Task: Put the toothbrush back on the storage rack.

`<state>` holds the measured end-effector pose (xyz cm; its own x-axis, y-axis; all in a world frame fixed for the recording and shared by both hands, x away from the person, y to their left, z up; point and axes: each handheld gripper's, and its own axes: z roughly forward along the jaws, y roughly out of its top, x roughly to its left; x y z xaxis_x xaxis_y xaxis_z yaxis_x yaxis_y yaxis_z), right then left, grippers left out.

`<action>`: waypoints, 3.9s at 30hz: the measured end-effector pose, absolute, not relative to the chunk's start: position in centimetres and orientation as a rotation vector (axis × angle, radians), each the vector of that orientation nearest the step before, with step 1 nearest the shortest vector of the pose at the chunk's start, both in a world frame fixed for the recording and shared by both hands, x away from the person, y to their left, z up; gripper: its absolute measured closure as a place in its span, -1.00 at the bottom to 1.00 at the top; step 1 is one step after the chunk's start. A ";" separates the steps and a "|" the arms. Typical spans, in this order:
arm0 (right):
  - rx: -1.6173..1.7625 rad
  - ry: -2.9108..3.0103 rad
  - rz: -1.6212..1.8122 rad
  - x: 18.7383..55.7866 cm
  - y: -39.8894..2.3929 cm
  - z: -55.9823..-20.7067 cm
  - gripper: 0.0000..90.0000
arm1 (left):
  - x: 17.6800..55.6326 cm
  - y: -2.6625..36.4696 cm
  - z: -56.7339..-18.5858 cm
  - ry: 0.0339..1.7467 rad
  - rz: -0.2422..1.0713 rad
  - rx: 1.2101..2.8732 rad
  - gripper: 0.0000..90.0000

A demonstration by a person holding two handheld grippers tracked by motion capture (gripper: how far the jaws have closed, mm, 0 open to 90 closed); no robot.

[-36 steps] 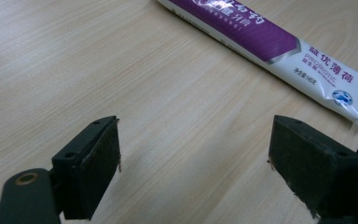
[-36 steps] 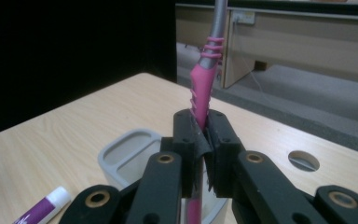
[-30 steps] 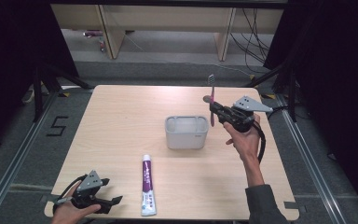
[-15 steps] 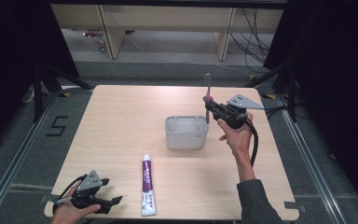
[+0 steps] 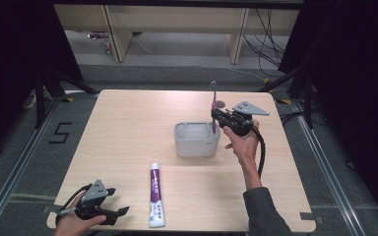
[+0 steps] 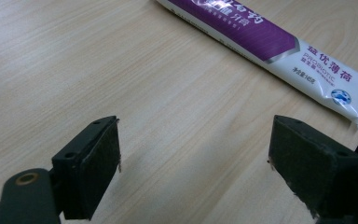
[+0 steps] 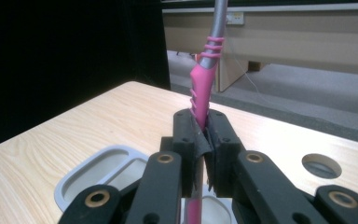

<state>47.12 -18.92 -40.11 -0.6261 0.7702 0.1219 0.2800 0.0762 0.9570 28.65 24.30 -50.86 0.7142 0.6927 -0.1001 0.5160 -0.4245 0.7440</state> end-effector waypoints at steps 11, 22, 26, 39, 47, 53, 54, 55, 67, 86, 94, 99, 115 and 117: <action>1.094 1.980 1.526 47.4 -18.9 -41.3 0.86 | 28.7 24.3 -50.9 0.916 0.281 2.120 -0.64; 1.118 2.023 1.490 47.4 -18.7 -41.9 0.86 | 28.7 24.3 -50.9 0.913 0.281 2.121 -0.64; 1.112 2.037 1.480 47.4 -18.6 -41.9 0.86 | 28.7 24.3 -50.9 0.911 0.280 2.122 -0.64; 1.085 2.074 1.415 47.5 -18.5 -42.7 0.85 | 28.7 24.3 -50.8 0.910 0.282 2.127 -0.64; 1.056 2.079 1.386 47.5 -18.6 -42.6 0.72 | 28.7 24.4 -50.8 0.910 0.288 2.129 -0.64; 1.074 2.074 1.387 47.0 -18.7 -42.2 0.61 | 28.7 24.4 -50.8 0.911 0.289 2.128 -0.64; 1.068 2.066 1.386 47.0 -18.7 -42.1 0.59 | 28.7 24.4 -50.8 0.911 0.289 2.128 -0.64; 1.058 2.058 1.373 46.9 -18.8 -42.0 0.58 | 28.7 24.4 -50.8 0.912 0.289 2.129 -0.64; 1.079 2.045 1.388 45.9 -19.3 -41.3 0.54 | 28.7 24.3 -50.8 0.910 0.285 2.125 -0.64; 1.124 2.066 1.413 41.9 -20.5 -40.2 0.25 | 28.6 24.3 -50.9 0.919 0.288 2.107 -0.64; 1.113 2.091 1.371 39.6 -21.1 -41.1 0.16 | 28.6 24.2 -50.7 0.891 0.272 2.100 -0.64; 1.124 2.113 1.349 37.8 -21.5 -42.1 0.10 | 28.6 24.2 -50.7 0.890 0.271 2.091 -0.64; 1.207 2.140 1.303 33.0 -24.7 -45.7 0.07 | 28.6 24.1 -50.5 0.872 0.272 2.074 -0.64; 1.241 2.142 1.319 32.3 -24.8 -46.1 0.07 | 28.6 24.1 -50.4 0.873 0.280 2.084 -0.64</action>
<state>32.28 -24.76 -46.14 -0.5636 0.8119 0.1524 0.5014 0.1896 0.8442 28.56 24.06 -50.41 0.7329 0.6720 -0.1065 0.4850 -0.4061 0.7745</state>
